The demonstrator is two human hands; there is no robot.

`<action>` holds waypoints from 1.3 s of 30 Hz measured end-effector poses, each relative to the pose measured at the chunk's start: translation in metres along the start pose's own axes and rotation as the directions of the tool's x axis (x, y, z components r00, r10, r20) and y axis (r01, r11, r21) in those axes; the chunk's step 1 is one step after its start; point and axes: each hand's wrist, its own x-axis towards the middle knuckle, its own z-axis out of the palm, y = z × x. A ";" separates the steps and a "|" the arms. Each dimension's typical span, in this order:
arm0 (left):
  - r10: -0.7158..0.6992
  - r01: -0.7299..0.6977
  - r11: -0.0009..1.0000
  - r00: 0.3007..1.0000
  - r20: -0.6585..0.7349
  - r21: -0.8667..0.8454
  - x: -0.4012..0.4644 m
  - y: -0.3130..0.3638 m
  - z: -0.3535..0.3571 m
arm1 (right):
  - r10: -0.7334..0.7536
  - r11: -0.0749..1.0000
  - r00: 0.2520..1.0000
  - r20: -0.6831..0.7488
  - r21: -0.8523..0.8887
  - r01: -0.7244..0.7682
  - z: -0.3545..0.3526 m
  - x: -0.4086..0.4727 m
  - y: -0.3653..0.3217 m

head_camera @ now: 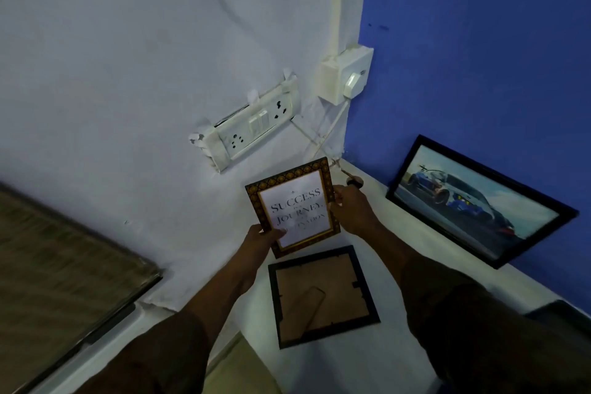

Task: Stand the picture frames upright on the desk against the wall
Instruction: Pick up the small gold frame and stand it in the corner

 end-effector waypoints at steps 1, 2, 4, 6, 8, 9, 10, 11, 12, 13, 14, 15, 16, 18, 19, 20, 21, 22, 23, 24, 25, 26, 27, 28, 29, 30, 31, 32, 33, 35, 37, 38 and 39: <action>-0.009 0.009 1.000 1.000 0.004 -0.009 0.010 0.001 0.000 | 0.006 1.000 1.000 0.012 0.013 -0.006 0.006 0.012 0.005; -0.006 0.006 1.000 1.000 0.010 -0.010 0.018 0.002 0.000 | 0.014 1.000 1.000 0.024 0.023 -0.015 0.012 0.023 0.015; -0.016 0.016 1.000 1.000 0.016 0.009 0.035 0.003 0.000 | 0.018 0.999 0.999 0.049 0.047 -0.021 0.021 0.044 0.027; -0.055 0.055 0.998 0.998 0.007 0.021 0.049 0.000 -0.001 | 0.018 0.998 0.998 0.053 0.060 -0.021 0.024 0.054 0.031; -0.101 0.102 0.995 0.994 -0.037 0.020 0.070 -0.012 -0.005 | 0.010 0.998 0.996 0.086 0.065 -0.015 0.039 0.075 0.054; -0.117 0.117 0.993 0.991 -0.058 0.010 0.078 -0.019 -0.006 | -0.003 0.997 0.995 0.095 0.074 -0.004 0.044 0.082 0.061; -0.116 0.116 0.993 0.990 -0.075 -0.002 0.081 -0.024 -0.006 | -0.014 0.996 0.995 0.095 0.083 0.006 0.048 0.086 0.066; -0.107 0.106 0.994 0.990 -0.087 -0.008 0.084 -0.028 -0.005 | -0.020 0.995 0.996 0.087 0.100 0.011 0.049 0.088 0.066; -0.097 0.097 0.995 0.990 -0.100 -0.001 0.087 -0.031 -0.003 | -0.028 0.994 0.996 0.088 0.111 0.018 0.051 0.092 0.066; -0.087 0.089 0.996 0.990 -0.112 0.012 0.088 -0.033 -0.001 | -0.039 0.992 0.996 0.085 0.120 0.029 0.051 0.095 0.065; -0.076 0.079 0.997 0.990 -0.121 0.017 0.088 -0.034 0.000 | -0.040 0.992 0.995 0.088 0.125 0.029 0.049 0.095 0.058; -0.067 0.070 0.997 0.989 -0.129 0.019 0.088 -0.036 0.001 | -0.038 0.992 0.995 0.088 0.126 0.026 0.049 0.096 0.055; -0.065 0.068 0.998 0.989 -0.136 0.018 0.089 -0.037 0.001 | -0.040 0.992 0.995 0.095 0.124 0.028 0.047 0.095 0.050; -0.076 0.077 0.997 0.985 -0.154 -0.004 0.093 -0.042 -0.002 | -0.026 0.993 0.995 0.097 0.117 0.015 0.042 0.089 0.039; -0.082 0.079 0.997 0.984 -0.159 -0.025 0.095 -0.044 -0.005 | -0.017 0.993 0.995 0.100 0.121 0.005 0.040 0.084 0.031; -0.091 0.085 0.995 0.982 -0.164 -0.046 0.098 -0.047 -0.007 | -0.005 0.993 0.994 0.105 0.120 -0.007 0.039 0.079 0.029; -0.103 0.094 0.994 0.980 -0.168 -0.061 0.099 -0.048 -0.009 | 0.003 0.991 0.995 0.102 0.132 -0.017 0.039 0.076 0.027; -0.121 0.109 0.991 0.978 -0.171 -0.076 0.100 -0.050 -0.011 | 0.015 0.990 0.994 0.104 0.141 -0.030 0.039 0.071 0.026; -0.136 0.122 0.989 0.976 -0.172 -0.087 0.100 -0.052 -0.013 | 0.030 0.986 0.995 0.097 0.158 -0.045 0.040 0.068 0.026; -0.150 0.136 0.987 0.974 -0.172 -0.089 0.100 -0.055 -0.015 | 0.048 0.985 0.994 0.100 0.161 -0.064 0.040 0.063 0.025; -0.151 0.139 0.987 0.973 -0.172 -0.080 0.099 -0.058 -0.017 | 0.069 0.982 0.992 0.107 0.169 -0.086 0.042 0.060 0.027; -0.147 0.137 0.988 0.974 -0.170 -0.069 0.098 -0.062 -0.020 | 0.097 0.980 0.988 0.116 0.160 -0.115 0.041 0.056 0.027; -0.146 0.138 0.989 0.975 -0.169 -0.059 0.098 -0.065 -0.021 | 0.130 0.976 0.985 0.116 0.161 -0.148 0.042 0.053 0.028; -0.153 0.146 0.988 0.973 -0.171 -0.054 0.098 -0.069 -0.023 | 0.166 0.970 0.980 0.110 0.158 -0.182 0.041 0.050 0.028; -0.170 0.164 0.985 0.972 -0.165 -0.048 0.097 -0.073 -0.024 | 0.199 0.962 0.975 0.095 0.170 -0.213 0.043 0.047 0.032; -0.195 0.191 0.981 0.968 -0.159 -0.039 0.095 -0.076 -0.024 | 0.229 0.954 0.969 0.087 0.175 -0.241 0.043 0.041 0.035; -0.205 0.205 0.979 0.966 -0.158 -0.017 0.094 -0.079 -0.025 | 0.255 0.947 0.964 0.077 0.181 -0.265 0.044 0.038 0.039; -0.227 0.232 0.973 0.962 -0.153 0.014 0.092 -0.085 -0.026 | 0.281 0.942 0.957 0.071 0.167 -0.290 0.044 0.030 0.043; -0.250 0.260 0.964 0.956 -0.153 0.049 0.088 -0.092 -0.027 | 0.309 0.937 0.949 0.064 0.151 -0.316 0.046 0.019 0.048; -0.314 0.332 0.937 0.936 -0.159 0.109 0.083 -0.105 -0.030 | 0.369 0.924 0.928 0.053 0.087 -0.372 0.050 -0.005 0.061; -0.368 0.393 0.908 0.914 -0.171 0.144 0.082 -0.123 -0.032 | 0.453 0.891 0.890 0.048 0.008 -0.454 0.057 -0.032 0.075; -0.401 0.426 0.889 0.901 -0.168 0.165 0.081 -0.132 -0.032 | 0.509 0.861 0.859 0.054 -0.030 -0.508 0.061 -0.044 0.080; -0.434 0.459 0.865 0.887 -0.154 0.203 0.075 -0.140 -0.030 | 0.564 0.825 0.823 0.061 -0.059 -0.562 0.067 -0.060 0.088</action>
